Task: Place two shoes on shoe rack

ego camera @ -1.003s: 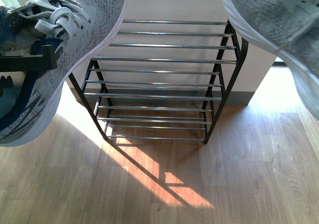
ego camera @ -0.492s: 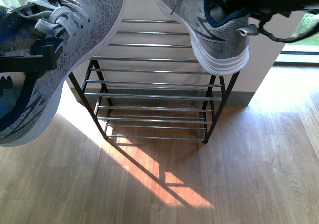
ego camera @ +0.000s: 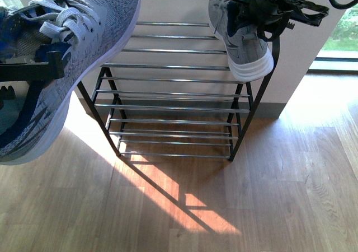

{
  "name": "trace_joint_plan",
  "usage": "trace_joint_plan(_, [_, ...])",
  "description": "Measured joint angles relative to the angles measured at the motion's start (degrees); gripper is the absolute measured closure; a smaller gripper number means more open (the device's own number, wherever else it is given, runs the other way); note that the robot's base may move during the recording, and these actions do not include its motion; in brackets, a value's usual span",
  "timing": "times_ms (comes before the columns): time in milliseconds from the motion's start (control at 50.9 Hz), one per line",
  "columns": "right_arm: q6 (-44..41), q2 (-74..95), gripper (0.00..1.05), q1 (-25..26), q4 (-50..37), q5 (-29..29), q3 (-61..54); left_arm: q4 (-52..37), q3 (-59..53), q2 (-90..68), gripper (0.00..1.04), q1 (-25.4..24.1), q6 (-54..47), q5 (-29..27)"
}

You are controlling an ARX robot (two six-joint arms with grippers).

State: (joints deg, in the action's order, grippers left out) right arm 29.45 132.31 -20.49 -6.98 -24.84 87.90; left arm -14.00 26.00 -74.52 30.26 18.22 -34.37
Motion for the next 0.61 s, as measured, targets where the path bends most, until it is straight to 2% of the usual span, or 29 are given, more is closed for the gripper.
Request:
trace_joint_plan(177, [0.2, 4.6, 1.03, 0.7, 3.8, -1.4, 6.5, 0.0, 0.0, 0.0, 1.03, 0.0, 0.0, 0.0])
trace_joint_plan(354, [-0.9, 7.5, 1.03, 1.4, 3.2, -1.7, 9.6, 0.0, 0.0, 0.0, 1.03, 0.0, 0.0, 0.0])
trace_joint_plan(610, [-3.4, 5.1, 0.67, 1.6, -2.6, 1.0, 5.0, 0.0, 0.0, 0.0, 1.03, 0.0, 0.0, 0.0])
